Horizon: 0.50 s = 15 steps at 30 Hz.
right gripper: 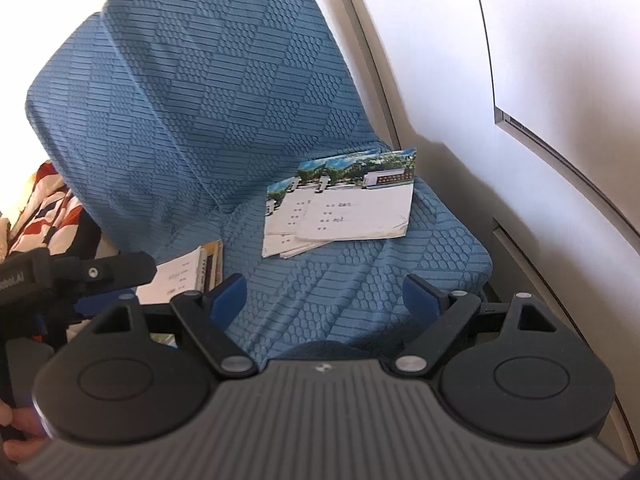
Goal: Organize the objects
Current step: 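Move both grippers down toward the remaining postcard pile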
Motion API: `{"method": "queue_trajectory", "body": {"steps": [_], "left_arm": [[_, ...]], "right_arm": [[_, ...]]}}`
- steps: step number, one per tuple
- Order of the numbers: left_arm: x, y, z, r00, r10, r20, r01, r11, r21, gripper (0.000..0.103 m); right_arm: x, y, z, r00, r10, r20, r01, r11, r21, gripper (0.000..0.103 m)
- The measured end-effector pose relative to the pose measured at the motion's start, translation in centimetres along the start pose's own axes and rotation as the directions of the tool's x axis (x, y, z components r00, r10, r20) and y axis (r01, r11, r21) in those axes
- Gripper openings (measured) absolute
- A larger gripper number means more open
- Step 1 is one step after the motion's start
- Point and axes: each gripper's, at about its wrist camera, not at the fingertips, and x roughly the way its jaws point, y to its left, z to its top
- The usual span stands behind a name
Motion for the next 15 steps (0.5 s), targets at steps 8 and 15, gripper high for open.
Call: {"method": "queue_trajectory", "body": {"steps": [8, 15], "left_arm": [[3.8, 0.9, 1.4, 1.000, 0.009, -0.018, -0.009, 1.000, -0.024, 0.102], [6.6, 1.0, 2.6, 1.000, 0.029, 0.007, -0.029, 1.000, 0.008, 0.102]], "right_arm": [[3.3, -1.6, 1.2, 1.000, -0.008, -0.026, 0.008, 1.000, 0.017, 0.086], [6.2, -3.2, 2.1, 0.999, -0.019, -0.050, 0.021, 0.999, 0.033, 0.086]]}}
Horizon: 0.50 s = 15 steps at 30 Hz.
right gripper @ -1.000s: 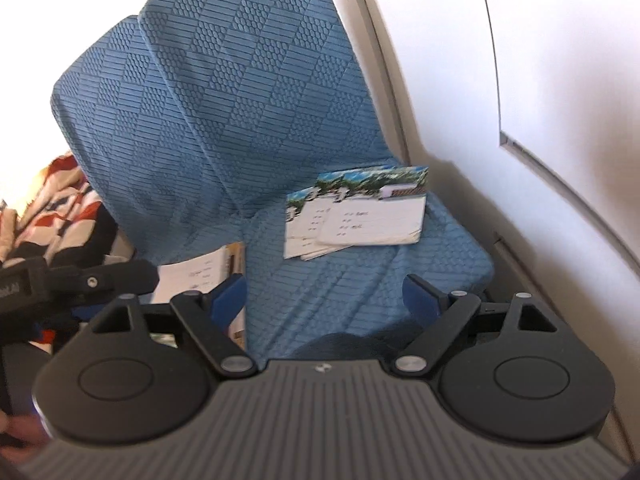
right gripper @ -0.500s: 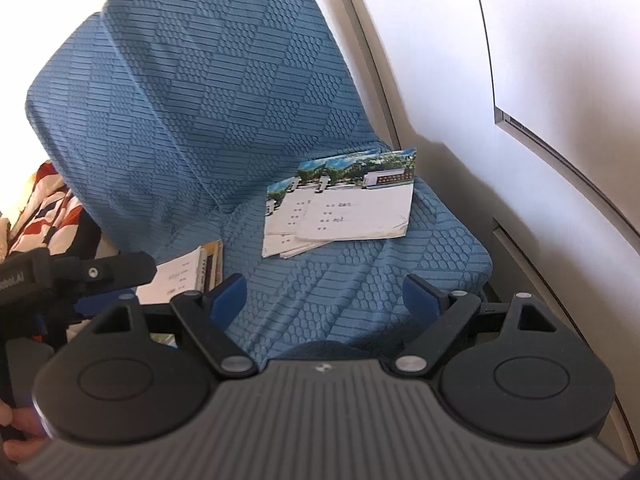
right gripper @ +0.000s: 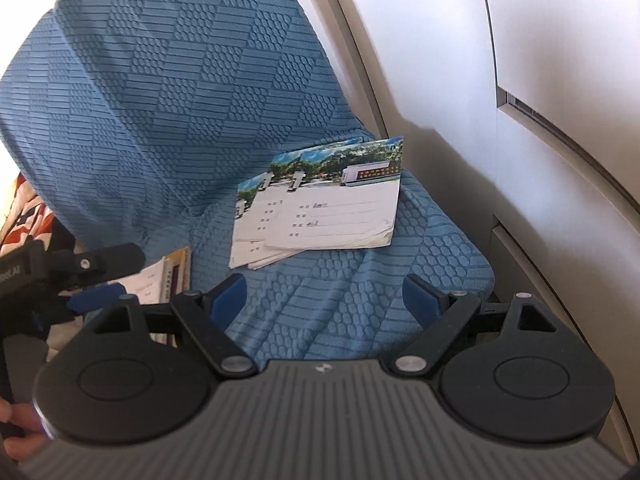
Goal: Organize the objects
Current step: 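Move both grippers down toward the remaining postcard pile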
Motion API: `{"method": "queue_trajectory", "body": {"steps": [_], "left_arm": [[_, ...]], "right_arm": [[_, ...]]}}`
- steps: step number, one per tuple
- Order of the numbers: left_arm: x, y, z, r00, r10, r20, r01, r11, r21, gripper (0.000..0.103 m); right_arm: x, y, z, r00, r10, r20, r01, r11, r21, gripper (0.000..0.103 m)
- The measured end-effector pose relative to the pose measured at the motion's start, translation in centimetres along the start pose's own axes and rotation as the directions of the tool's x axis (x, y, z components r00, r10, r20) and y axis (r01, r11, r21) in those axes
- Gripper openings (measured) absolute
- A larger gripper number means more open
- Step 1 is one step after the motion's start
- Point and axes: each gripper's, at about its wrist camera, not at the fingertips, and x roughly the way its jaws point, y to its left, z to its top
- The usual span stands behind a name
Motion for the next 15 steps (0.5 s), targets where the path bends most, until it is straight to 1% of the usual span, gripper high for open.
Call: {"method": "queue_trajectory", "body": {"steps": [7, 12, 15], "left_arm": [[3.4, 1.1, 0.3, 0.999, -0.003, -0.038, 0.002, 1.000, -0.031, 0.102], [5.7, 2.2, 0.6, 0.999, -0.024, -0.034, 0.022, 0.998, -0.060, 0.102], [7.5, 2.8, 0.9, 0.999, -0.024, -0.048, 0.021, 0.997, -0.073, 0.102]], "right_arm": [[2.9, -1.0, 0.7, 1.000, -0.012, -0.027, 0.012, 1.000, 0.004, 0.086], [4.6, -1.6, 1.1, 0.999, -0.014, -0.029, 0.014, 1.000, 0.012, 0.086], [5.5, -2.0, 1.3, 0.999, -0.008, -0.033, 0.009, 1.000, 0.026, 0.085]]}}
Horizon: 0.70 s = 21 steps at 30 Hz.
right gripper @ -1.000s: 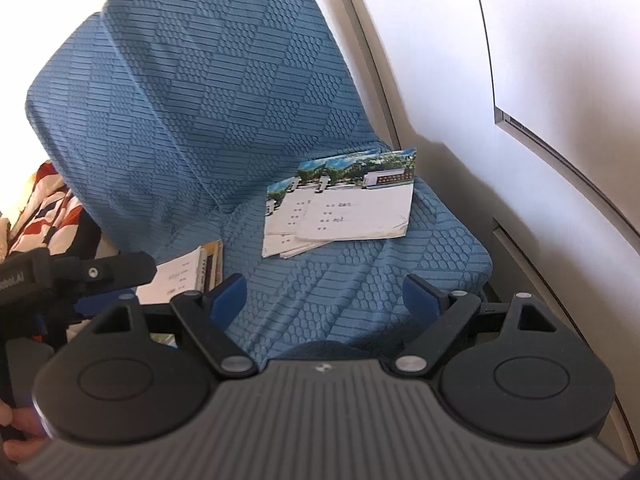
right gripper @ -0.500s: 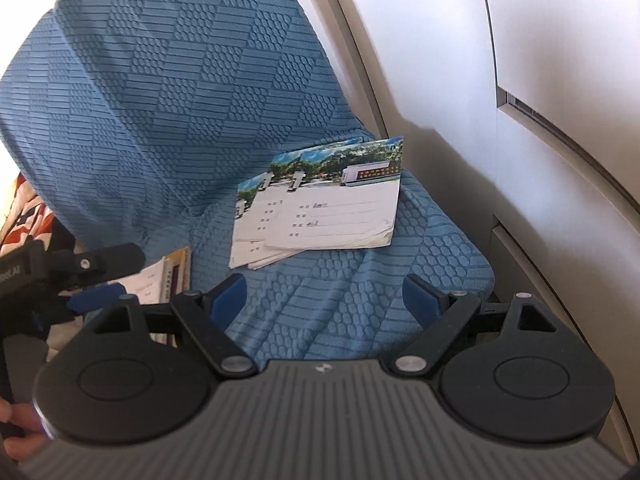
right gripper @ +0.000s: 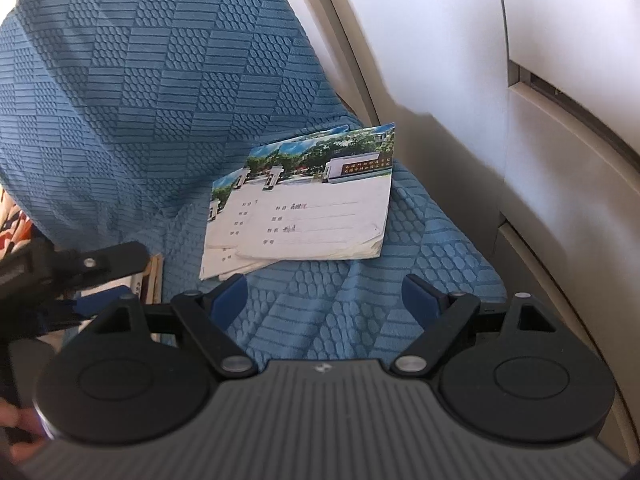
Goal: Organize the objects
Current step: 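Move both grippers down toward the remaining postcard pile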
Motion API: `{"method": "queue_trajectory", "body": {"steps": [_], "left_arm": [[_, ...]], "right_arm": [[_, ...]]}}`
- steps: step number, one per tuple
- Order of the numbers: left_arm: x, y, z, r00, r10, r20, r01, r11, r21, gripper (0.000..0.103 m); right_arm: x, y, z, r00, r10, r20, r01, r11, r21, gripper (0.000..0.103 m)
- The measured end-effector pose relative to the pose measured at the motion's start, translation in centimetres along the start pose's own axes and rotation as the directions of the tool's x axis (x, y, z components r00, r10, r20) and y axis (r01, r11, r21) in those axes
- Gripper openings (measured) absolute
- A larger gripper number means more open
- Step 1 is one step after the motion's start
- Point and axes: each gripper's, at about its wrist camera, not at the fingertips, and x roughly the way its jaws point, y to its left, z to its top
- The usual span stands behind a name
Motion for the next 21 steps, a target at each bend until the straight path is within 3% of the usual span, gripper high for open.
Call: {"method": "queue_trajectory", "body": {"steps": [6, 8, 11, 21], "left_arm": [[3.0, 0.9, 0.4, 1.000, -0.012, -0.010, 0.012, 1.000, 0.002, 0.097], [4.2, 1.4, 0.5, 1.000, -0.011, -0.024, 0.011, 1.000, -0.001, 0.095], [5.9, 1.9, 0.6, 0.999, -0.010, -0.040, 0.010, 1.000, 0.000, 0.091], [10.8, 3.2, 1.2, 0.998, -0.004, -0.069, 0.005, 1.000, 0.017, 0.065]], "right_arm": [[1.6, -0.4, 0.4, 1.000, -0.025, 0.017, 0.025, 1.000, -0.003, 0.071], [2.5, -0.8, 0.5, 0.999, -0.037, 0.017, 0.037, 0.999, 0.002, 0.060], [3.9, -1.6, 0.7, 0.999, -0.050, 0.009, 0.050, 0.998, 0.027, 0.052], [7.3, -3.2, 1.7, 0.997, -0.073, 0.018, 0.073, 0.997, 0.019, 0.032]]}}
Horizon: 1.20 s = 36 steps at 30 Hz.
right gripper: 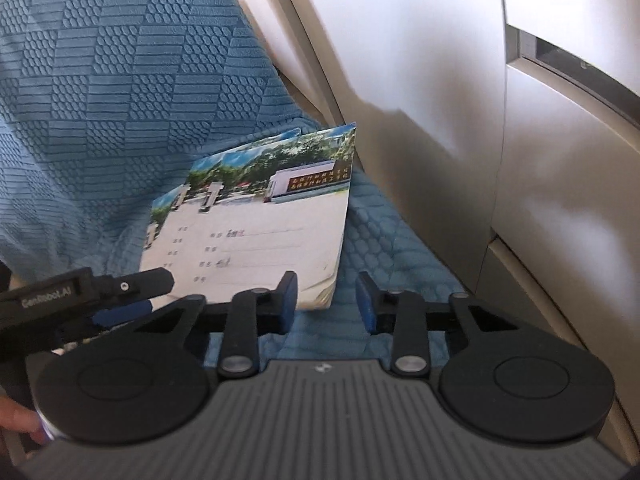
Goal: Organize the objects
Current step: 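Move both grippers down toward the remaining postcard pile, then close the right gripper on the postcard pile while the left gripper closes on it too, then lift the postcards off the seat with both grippers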
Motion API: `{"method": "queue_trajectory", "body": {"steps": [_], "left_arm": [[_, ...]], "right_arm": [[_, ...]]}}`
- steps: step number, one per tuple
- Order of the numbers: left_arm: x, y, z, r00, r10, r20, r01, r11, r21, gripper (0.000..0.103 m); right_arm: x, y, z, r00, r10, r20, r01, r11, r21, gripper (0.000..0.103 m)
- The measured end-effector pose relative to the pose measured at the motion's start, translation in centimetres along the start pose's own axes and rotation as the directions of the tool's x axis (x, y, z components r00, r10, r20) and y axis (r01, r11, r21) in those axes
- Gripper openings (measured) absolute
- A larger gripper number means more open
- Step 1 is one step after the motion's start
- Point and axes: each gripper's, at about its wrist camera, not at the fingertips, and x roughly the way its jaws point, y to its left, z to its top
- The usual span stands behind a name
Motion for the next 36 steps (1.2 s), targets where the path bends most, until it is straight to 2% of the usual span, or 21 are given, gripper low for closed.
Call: {"method": "queue_trajectory", "body": {"steps": [5, 9, 11, 12, 15, 16, 20, 23, 27, 31, 33, 35, 36], "left_arm": [[1.0, 0.3, 0.4, 1.000, -0.015, 0.002, 0.015, 1.000, 0.007, 0.062], [1.3, 0.8, 0.5, 0.996, -0.084, 0.000, 0.084, 0.996, -0.043, 0.061], [1.5, 1.5, 0.5, 0.992, -0.123, 0.006, 0.123, 0.988, -0.094, 0.055], [1.6, 2.0, 0.5, 0.989, -0.150, 0.006, 0.149, 0.980, -0.128, 0.047], [2.1, 3.3, 0.5, 0.978, -0.209, 0.014, 0.206, 0.950, -0.234, 0.036], [2.4, 3.5, 0.5, 0.977, -0.212, 0.012, 0.208, 0.944, -0.256, 0.027], [3.0, 3.8, 0.5, 0.983, -0.184, -0.009, 0.173, 0.940, -0.294, 0.009], [2.8, 3.8, 0.4, 0.982, -0.187, -0.004, 0.175, 0.928, -0.328, 0.004], [2.1, 3.4, 0.5, 0.977, -0.215, 0.004, 0.202, 0.913, -0.354, 0.003], [1.6, 3.2, 0.4, 0.962, -0.273, 0.003, 0.250, 0.877, -0.411, 0.003], [1.3, 2.9, 0.4, 0.959, -0.284, 0.010, 0.262, 0.869, -0.420, 0.002], [0.9, 2.5, 0.3, 0.955, -0.296, 0.019, 0.276, 0.863, -0.423, 0.001], [0.7, 2.3, 0.3, 0.956, -0.294, 0.021, 0.275, 0.864, -0.421, 0.001]], "right_arm": [[1.6, -0.2, 0.3, 1.000, -0.002, -0.007, 0.002, 1.000, -0.020, 0.029], [2.5, -0.8, 0.1, 0.999, 0.035, -0.031, -0.035, 0.999, 0.015, 0.027], [2.5, -0.8, 0.2, 0.999, 0.038, -0.031, -0.037, 0.999, 0.014, 0.026], [2.5, -0.8, 0.2, 0.999, 0.040, -0.030, -0.040, 0.999, 0.018, 0.026], [2.5, -1.0, 0.2, 0.999, 0.046, -0.029, -0.045, 0.999, 0.029, 0.024], [2.5, -1.1, 0.2, 0.998, 0.050, -0.027, -0.049, 0.998, 0.033, 0.024], [2.5, -1.3, 0.1, 0.998, 0.060, -0.027, -0.059, 0.997, 0.047, 0.024], [2.4, -1.7, 0.3, 0.995, 0.087, -0.039, -0.082, 0.990, 0.115, 0.027], [1.2, -2.1, 0.4, 0.988, 0.150, -0.038, -0.139, 0.971, 0.196, 0.028], [0.2, -3.0, 0.1, 0.965, 0.261, -0.034, -0.233, 0.907, 0.352, 0.029], [-0.1, -3.3, -0.2, 0.952, 0.304, -0.047, -0.257, 0.869, 0.422, 0.039], [-0.5, -3.5, -0.6, 0.939, 0.342, -0.033, -0.287, 0.833, 0.473, 0.064], [-0.6, -3.5, -0.9, 0.933, 0.360, -0.023, -0.302, 0.813, 0.497, 0.069]]}}
